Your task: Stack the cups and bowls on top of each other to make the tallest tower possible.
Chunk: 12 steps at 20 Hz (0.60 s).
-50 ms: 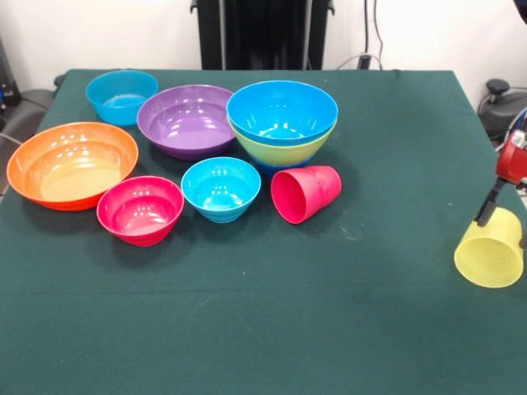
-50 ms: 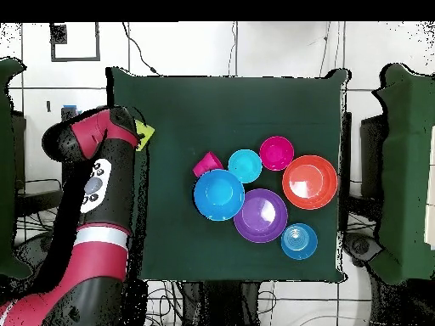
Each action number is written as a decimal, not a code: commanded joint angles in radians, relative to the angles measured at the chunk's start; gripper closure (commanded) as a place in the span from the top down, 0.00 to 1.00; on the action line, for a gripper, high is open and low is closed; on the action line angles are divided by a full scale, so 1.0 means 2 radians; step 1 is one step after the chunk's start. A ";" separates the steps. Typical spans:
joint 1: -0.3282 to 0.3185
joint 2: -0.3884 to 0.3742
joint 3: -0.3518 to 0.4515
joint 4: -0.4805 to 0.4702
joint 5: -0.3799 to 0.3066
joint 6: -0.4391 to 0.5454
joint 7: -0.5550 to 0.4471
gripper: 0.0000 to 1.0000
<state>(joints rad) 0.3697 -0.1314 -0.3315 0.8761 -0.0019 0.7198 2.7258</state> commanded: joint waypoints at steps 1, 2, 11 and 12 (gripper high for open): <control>-0.018 -0.001 0.059 0.053 -0.049 -0.011 -0.108 1.00; -0.018 0.000 0.060 0.050 -0.050 -0.009 -0.108 1.00; -0.020 -0.001 0.066 0.047 -0.058 -0.002 -0.110 1.00; -0.020 -0.001 0.066 0.047 -0.059 -0.002 -0.111 1.00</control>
<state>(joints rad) 0.3555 -0.1424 -0.3310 0.8838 -0.0353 0.7172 2.7258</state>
